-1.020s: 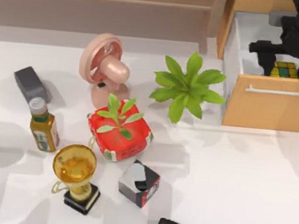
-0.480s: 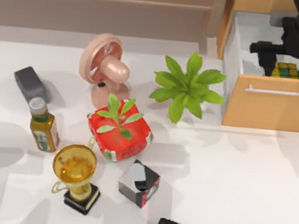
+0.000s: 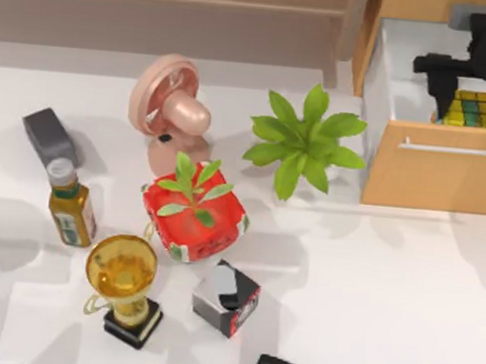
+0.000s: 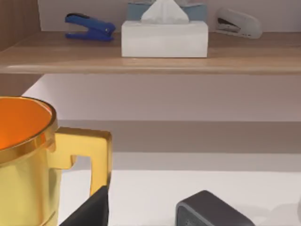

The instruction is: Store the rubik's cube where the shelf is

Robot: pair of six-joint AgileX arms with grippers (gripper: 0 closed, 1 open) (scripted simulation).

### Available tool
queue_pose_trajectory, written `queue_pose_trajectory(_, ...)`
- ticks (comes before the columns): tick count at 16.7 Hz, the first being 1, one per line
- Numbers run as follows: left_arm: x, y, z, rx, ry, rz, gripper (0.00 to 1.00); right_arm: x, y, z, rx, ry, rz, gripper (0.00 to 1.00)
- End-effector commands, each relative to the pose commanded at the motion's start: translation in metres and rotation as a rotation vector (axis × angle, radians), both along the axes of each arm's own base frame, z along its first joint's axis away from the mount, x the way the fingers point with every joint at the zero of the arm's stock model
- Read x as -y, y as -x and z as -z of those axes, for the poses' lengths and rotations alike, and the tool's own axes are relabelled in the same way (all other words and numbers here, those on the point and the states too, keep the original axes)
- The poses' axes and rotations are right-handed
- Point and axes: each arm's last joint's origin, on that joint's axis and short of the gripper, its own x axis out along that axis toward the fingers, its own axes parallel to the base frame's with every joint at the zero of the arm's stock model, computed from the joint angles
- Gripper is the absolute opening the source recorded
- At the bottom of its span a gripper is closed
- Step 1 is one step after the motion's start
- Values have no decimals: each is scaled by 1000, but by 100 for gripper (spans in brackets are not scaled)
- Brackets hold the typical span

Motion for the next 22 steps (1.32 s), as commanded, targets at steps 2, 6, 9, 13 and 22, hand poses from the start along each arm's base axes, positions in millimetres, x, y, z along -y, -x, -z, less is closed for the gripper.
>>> queue_pose_trajectory(2,0,0,0,0,0,0,100,0,-3,-2,11,-3,-8,0)
queue_pose_trajectory(6,0,0,0,0,0,0,100,-2,-11,-1,-4,4,-25,0)
queue_pose_trajectory(9,0,0,0,0,0,0,100,-2,-13,-1,-15,12,-31,0)
queue_pose_trajectory(13,0,0,0,0,0,0,100,-2,-11,-2,-18,12,-29,0)
queue_pose_trajectory(22,0,0,0,0,0,0,100,-31,25,-57,139,127,-127,0)
